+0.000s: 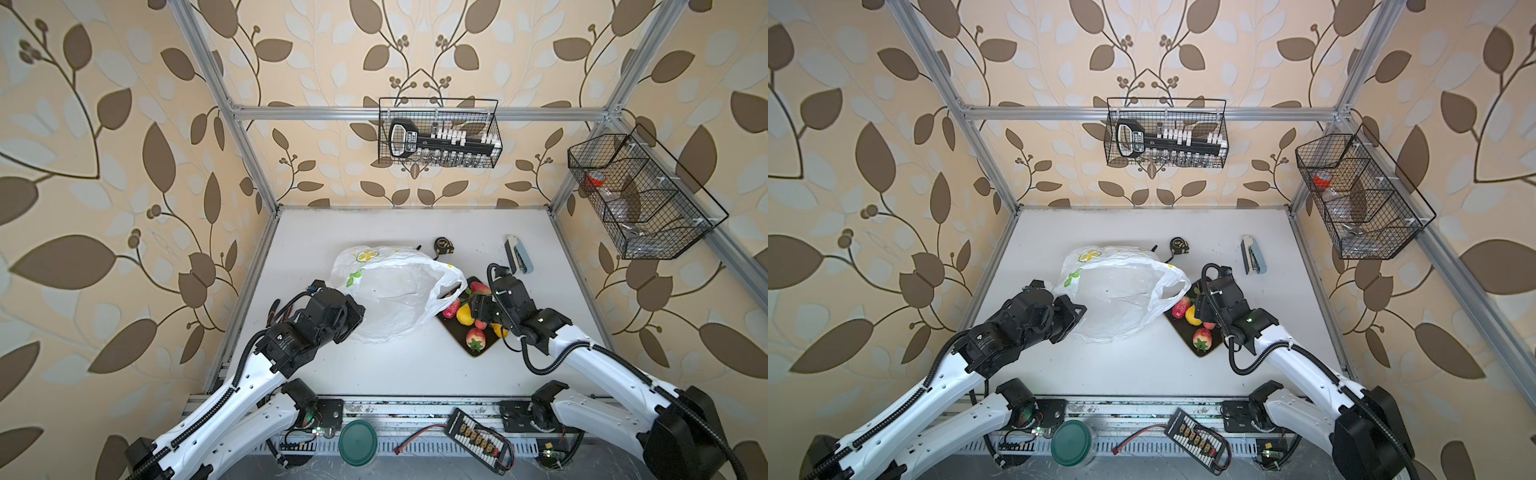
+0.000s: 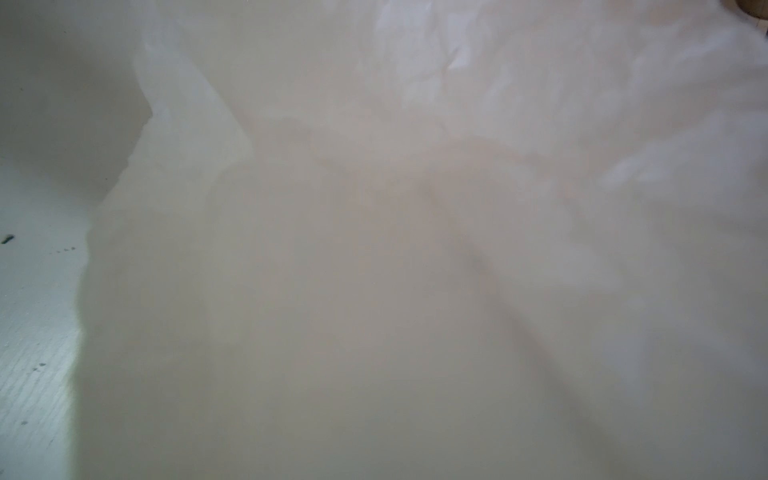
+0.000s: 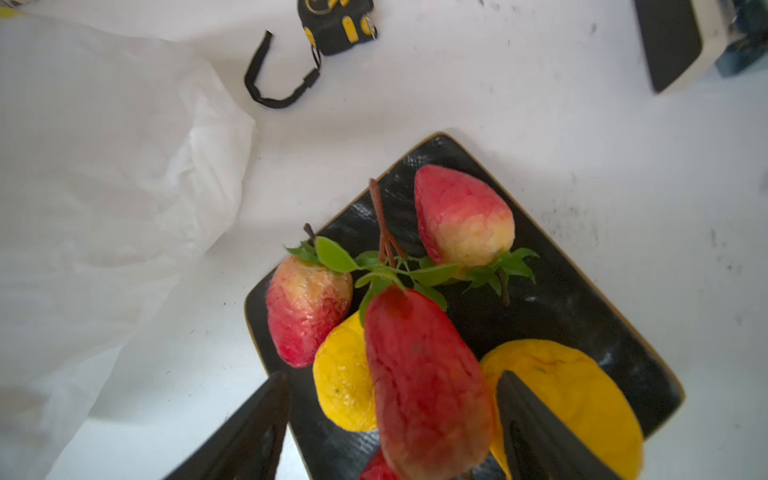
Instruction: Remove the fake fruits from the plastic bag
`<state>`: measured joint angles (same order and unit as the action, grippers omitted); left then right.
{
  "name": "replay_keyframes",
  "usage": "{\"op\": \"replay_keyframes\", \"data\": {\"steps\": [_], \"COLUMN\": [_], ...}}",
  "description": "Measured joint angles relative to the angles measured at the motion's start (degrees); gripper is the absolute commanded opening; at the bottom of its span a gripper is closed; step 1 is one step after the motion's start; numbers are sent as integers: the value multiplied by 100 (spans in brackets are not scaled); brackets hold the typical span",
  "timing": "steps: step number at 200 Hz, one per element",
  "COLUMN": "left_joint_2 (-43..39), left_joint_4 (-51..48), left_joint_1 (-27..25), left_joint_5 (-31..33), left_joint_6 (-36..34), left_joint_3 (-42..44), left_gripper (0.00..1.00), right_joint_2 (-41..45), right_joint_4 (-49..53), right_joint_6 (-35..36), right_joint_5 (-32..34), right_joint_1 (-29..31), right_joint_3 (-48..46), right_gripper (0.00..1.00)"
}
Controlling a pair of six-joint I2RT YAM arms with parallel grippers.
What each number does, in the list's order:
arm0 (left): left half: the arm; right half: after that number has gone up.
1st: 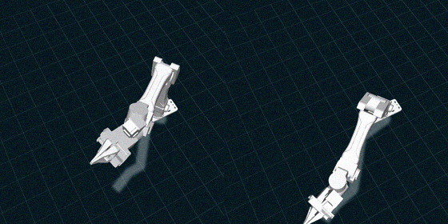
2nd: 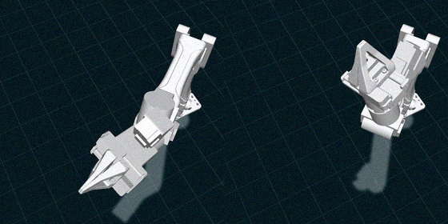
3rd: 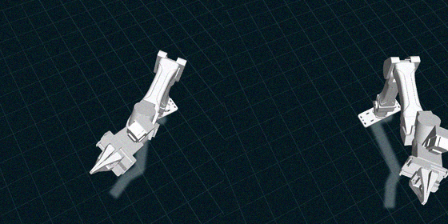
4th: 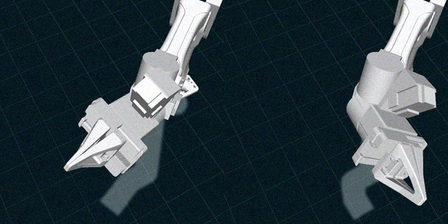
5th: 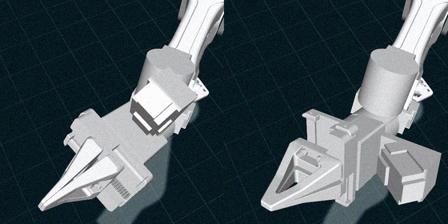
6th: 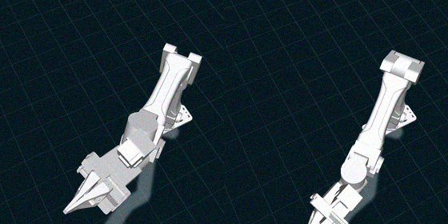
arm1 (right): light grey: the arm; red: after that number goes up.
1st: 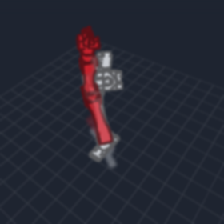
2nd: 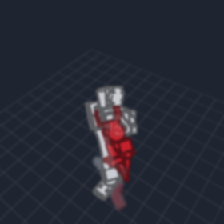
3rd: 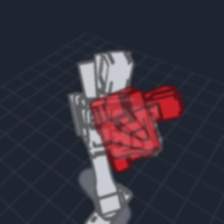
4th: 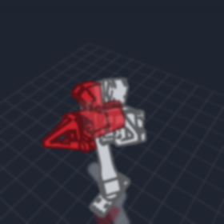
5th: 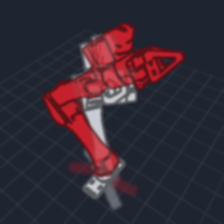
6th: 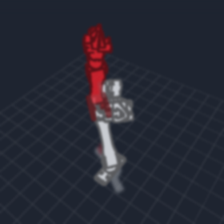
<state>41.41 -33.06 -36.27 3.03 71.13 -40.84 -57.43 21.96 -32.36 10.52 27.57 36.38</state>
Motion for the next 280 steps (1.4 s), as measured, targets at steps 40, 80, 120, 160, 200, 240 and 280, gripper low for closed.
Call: {"op": "replay_keyframes", "data": {"steps": [40, 80, 120, 160, 200, 240, 280], "left_joint_2": [195, 706, 1071, 1075, 909, 1008, 1386], "left_joint_4": [179, 614, 927, 929, 881, 918, 922], "left_joint_1": [0, 0, 0, 0, 0, 0, 0], "left_joint_5": [-17, -133, -160, -131, 256, 621, 358], "left_joint_6": [-7, -59, -70, -66, -66, -195, -472], "left_joint_3": [0, 0, 0, 0, 0, 0, -46], "left_gripper": [0, 0, 0, 0, 0, 31, 91], "right_joint_2": [527, 439, -22, -769, -1851, -3016, -3576], "right_joint_4": [238, -144, -820, -1683, -2533, -3279, -3469], "right_joint_6": [170, 439, 678, 708, 450, 221, 61], "right_joint_5": [31, -879, -1952, -2610, -2946, -3008, -2813], "right_joint_1": [0, -28, -26, -26, 33, 109, 107], "right_joint_3": [660, 988, 986, 1001, 1244, 2085, 2459], "right_gripper": [83, 83, 76, 51, 37, 21, 10]}}
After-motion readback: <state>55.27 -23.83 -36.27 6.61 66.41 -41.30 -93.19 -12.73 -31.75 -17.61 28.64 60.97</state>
